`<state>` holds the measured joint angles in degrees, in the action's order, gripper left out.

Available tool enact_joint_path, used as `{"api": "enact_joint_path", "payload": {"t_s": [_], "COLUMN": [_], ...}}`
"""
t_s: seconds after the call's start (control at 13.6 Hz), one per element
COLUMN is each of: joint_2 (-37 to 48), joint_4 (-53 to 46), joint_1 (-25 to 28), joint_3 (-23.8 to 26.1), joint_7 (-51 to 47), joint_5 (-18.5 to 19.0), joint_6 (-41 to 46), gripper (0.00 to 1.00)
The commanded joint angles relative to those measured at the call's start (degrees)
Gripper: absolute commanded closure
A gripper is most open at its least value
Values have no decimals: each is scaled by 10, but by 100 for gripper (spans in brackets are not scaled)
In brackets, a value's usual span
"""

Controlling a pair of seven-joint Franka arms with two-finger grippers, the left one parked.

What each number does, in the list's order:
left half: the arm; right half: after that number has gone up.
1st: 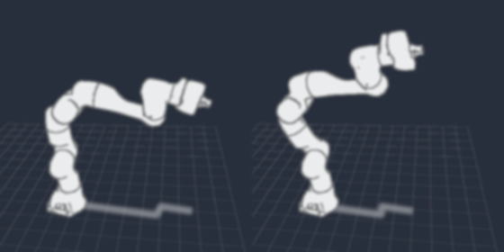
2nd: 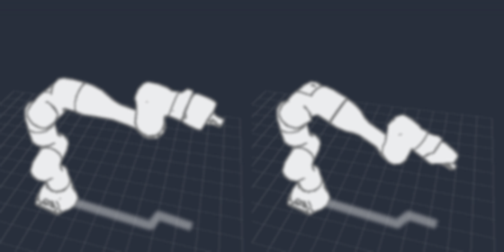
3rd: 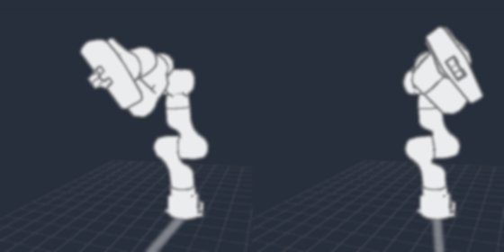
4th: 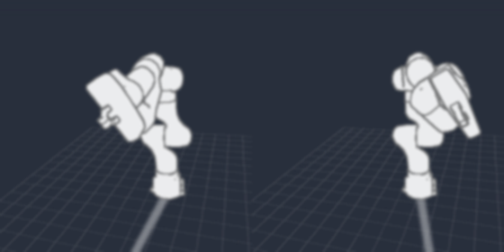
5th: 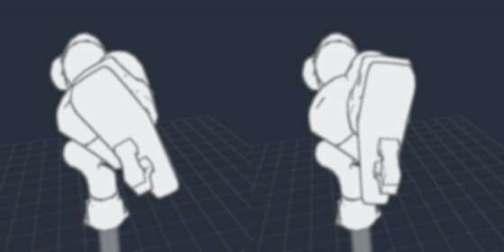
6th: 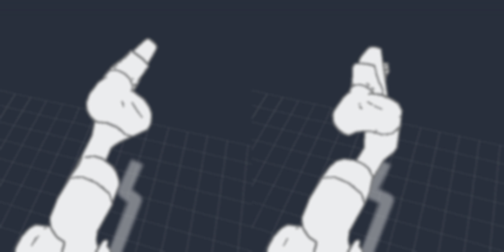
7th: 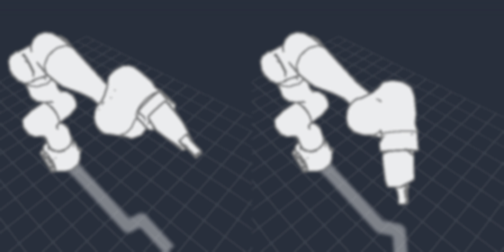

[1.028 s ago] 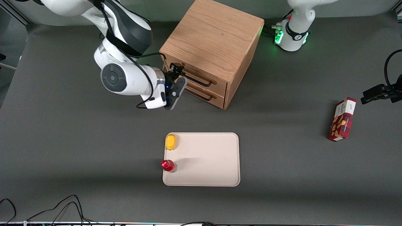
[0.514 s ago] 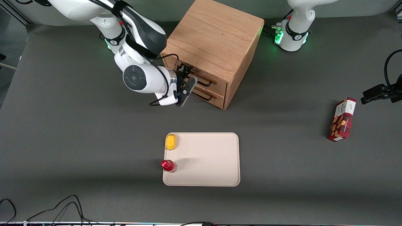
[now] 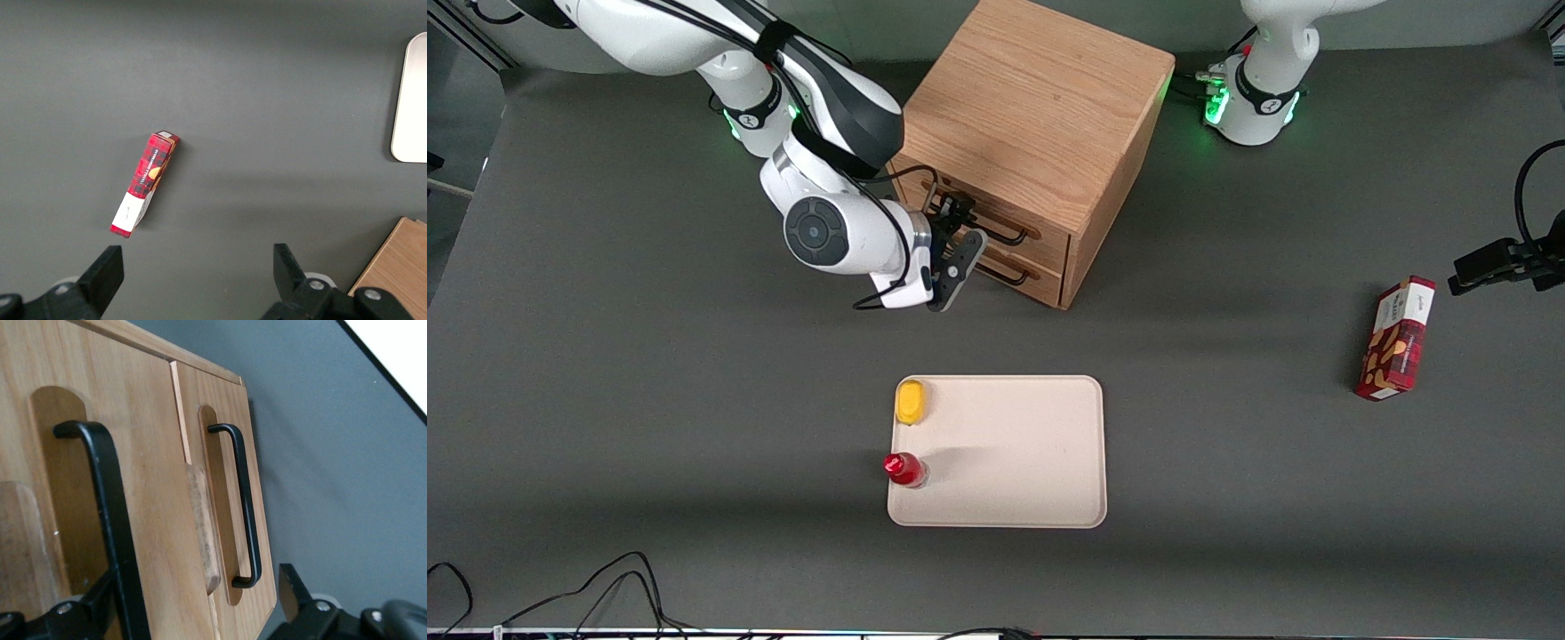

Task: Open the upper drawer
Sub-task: 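Pull the upper drawer handle outward with the right gripper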

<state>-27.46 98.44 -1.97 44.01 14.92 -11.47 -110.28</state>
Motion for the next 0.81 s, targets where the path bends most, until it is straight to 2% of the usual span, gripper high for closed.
{"api": "enact_joint_path", "payload": {"t_s": [0.0, 0.22, 0.44, 0.73], "joint_2": [-35, -64, -95, -109], "joint_4": [-32, -74, -122, -152], "joint_1": [-1, -7, -8, -10], "joint_3": [2, -6, -21, -48], "joint_7": [-15, -14, -12, -8], "joint_5": [26, 33, 65, 66], "joint_6": [-10, -10, -2, 10], "gripper": [0, 0, 0, 0]}}
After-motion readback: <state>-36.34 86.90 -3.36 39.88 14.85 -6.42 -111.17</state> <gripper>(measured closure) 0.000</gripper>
